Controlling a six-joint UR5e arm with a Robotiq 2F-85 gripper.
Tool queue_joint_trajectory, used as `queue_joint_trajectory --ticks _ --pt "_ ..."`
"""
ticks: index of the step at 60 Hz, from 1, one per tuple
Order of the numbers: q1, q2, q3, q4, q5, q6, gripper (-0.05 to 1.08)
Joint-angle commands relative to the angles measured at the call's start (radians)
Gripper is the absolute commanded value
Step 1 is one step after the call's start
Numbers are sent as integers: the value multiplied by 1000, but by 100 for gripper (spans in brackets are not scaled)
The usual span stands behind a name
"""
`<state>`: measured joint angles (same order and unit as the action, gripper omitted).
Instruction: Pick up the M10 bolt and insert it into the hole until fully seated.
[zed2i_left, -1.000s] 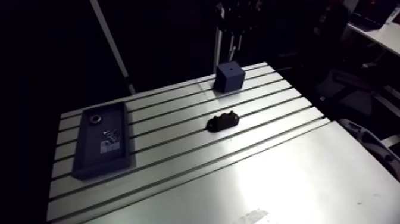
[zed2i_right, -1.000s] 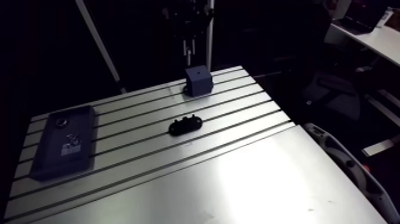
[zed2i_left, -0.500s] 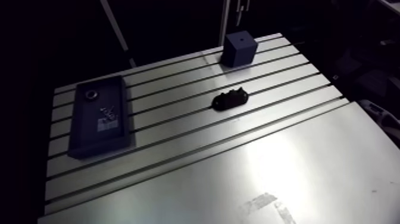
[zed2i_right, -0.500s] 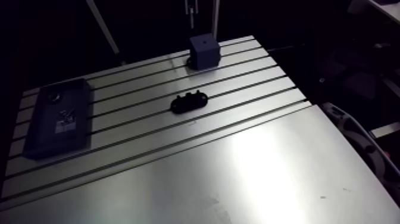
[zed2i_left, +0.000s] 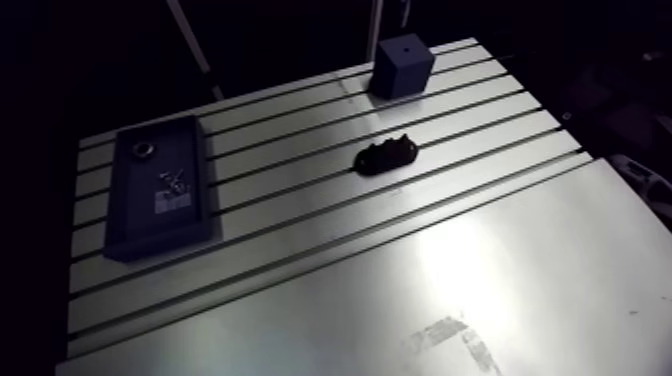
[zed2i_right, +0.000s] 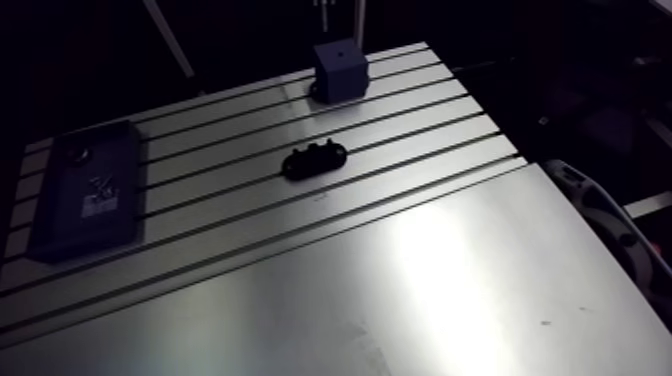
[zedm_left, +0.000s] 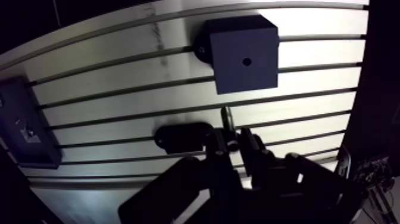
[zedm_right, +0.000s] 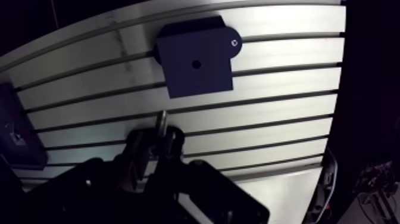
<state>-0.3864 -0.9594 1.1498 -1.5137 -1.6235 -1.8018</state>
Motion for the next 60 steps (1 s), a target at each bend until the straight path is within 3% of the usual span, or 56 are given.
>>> queue_joint_trajectory --ticks 1,60 --pt "-11 35 -18 13 0 22 108" --pt "-30 81 -65 4 -2 29 108"
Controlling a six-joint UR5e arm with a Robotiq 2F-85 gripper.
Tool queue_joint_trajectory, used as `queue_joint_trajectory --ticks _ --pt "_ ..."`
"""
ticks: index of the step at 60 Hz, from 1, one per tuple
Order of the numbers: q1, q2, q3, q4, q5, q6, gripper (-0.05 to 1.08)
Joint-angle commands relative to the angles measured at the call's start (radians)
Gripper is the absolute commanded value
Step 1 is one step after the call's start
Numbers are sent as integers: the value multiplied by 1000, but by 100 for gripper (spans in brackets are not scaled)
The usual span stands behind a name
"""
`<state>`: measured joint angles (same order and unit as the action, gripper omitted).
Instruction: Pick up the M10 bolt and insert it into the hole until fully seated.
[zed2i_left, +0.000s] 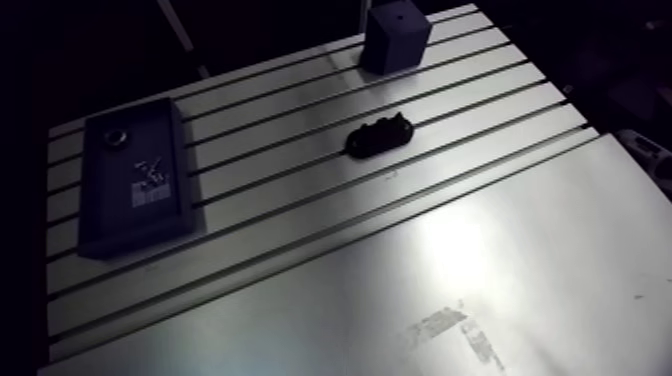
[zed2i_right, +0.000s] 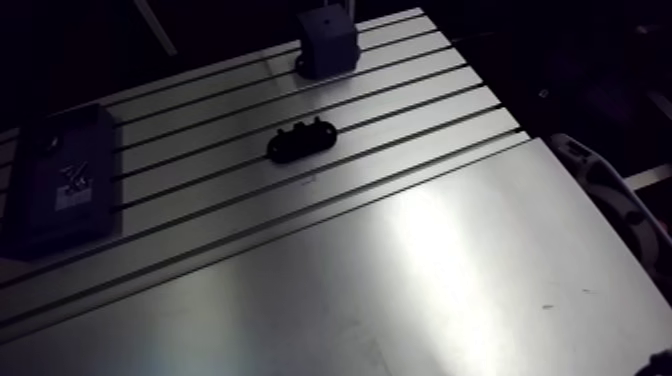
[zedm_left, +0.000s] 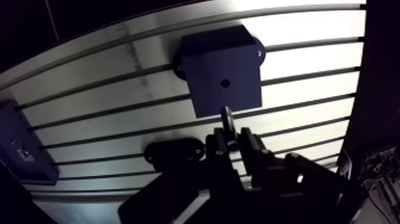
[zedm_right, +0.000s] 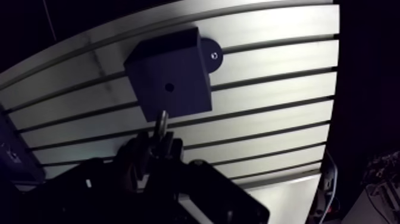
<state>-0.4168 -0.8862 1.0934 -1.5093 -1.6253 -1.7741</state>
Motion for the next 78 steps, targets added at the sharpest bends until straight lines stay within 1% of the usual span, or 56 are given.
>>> queue_joint_trajectory --ticks 1,28,78 --pt "1 8 -8 -1 0 1 108" --pt "1 29 -22 1 0 9 108" --pt "-1 34 -21 -2 -2 8 108"
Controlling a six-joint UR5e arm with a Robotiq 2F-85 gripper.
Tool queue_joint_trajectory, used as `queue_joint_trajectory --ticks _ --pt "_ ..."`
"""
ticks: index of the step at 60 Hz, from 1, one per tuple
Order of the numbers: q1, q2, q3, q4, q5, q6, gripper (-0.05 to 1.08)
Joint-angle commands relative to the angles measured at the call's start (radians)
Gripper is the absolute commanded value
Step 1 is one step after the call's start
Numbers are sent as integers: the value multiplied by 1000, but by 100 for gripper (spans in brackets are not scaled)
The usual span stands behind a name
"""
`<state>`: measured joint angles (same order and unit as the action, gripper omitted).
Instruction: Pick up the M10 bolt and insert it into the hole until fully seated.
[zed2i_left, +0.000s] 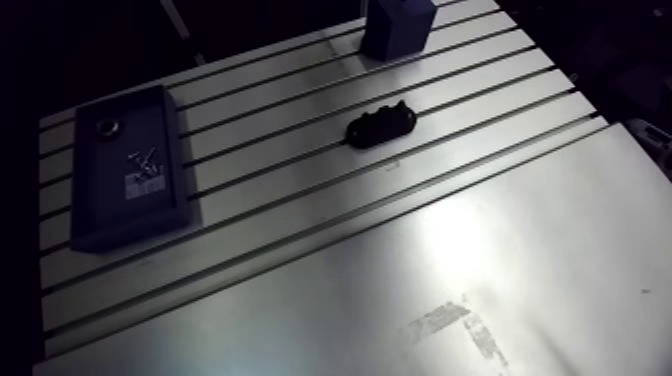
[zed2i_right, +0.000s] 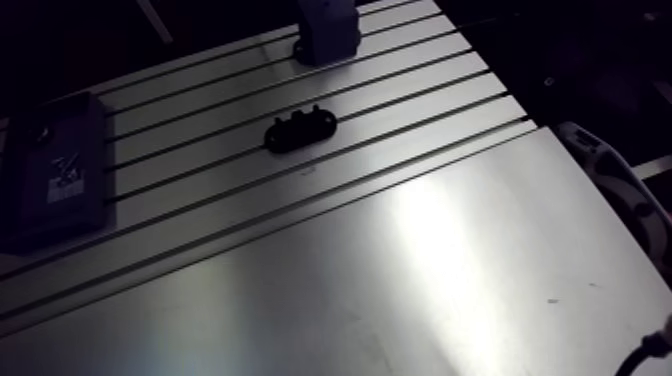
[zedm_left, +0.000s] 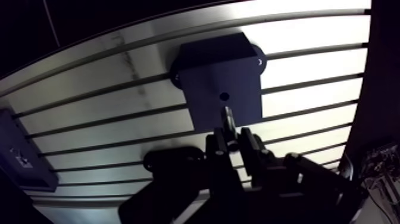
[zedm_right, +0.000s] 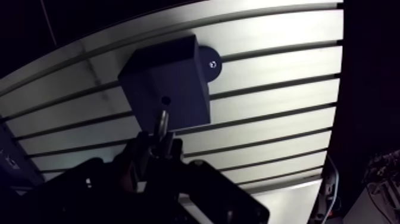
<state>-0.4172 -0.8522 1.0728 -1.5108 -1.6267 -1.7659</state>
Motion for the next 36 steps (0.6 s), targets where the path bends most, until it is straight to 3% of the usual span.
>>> queue_joint_trajectory --ticks 1,36 --pt "0 2 0 -1 0 0 108" --pt "0 5 2 -4 0 1 108"
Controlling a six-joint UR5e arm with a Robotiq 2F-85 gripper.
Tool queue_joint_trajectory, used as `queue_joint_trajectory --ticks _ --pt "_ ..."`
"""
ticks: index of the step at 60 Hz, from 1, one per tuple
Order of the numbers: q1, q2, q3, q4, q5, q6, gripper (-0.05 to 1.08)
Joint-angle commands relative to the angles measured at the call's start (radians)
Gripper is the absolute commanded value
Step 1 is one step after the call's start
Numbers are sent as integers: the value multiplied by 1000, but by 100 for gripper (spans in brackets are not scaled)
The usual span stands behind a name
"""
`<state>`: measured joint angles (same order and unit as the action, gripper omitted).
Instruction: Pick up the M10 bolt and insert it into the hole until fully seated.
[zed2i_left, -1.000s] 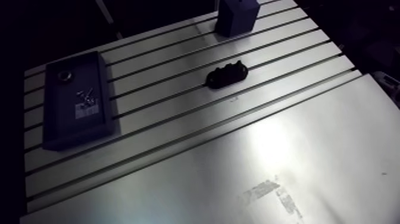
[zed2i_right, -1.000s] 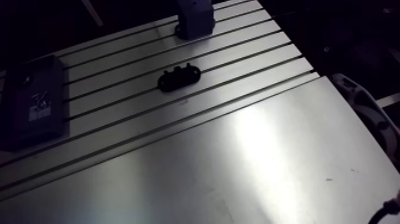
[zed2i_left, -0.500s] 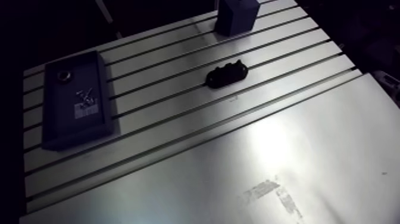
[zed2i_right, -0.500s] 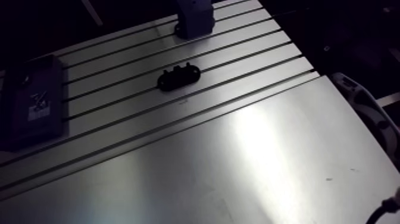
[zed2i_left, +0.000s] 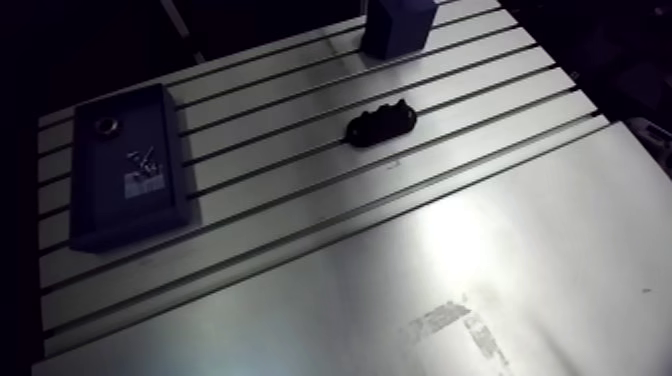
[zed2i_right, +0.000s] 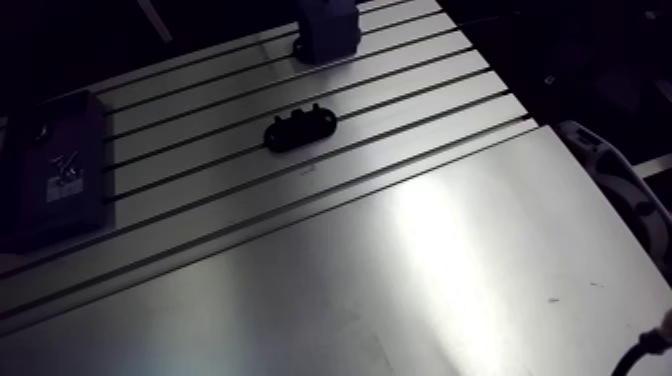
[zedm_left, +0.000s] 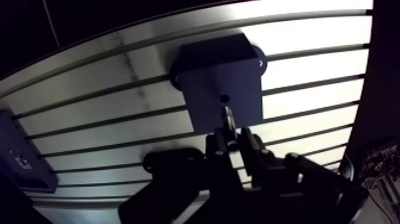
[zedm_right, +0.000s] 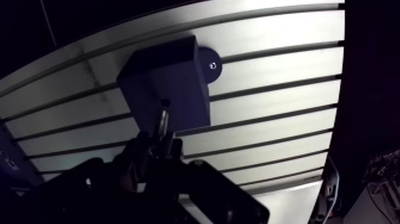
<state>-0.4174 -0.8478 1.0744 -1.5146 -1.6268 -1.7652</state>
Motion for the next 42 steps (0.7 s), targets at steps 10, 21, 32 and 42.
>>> queue_joint_trajectory --ticks 10,21,32,42 --pt "0 1 3 -2 0 0 108" --pt "-1 7 8 -2 0 2 108" --pt "0 7 8 -2 2 2 108" --pt "0 7 8 -14 0 0 108"
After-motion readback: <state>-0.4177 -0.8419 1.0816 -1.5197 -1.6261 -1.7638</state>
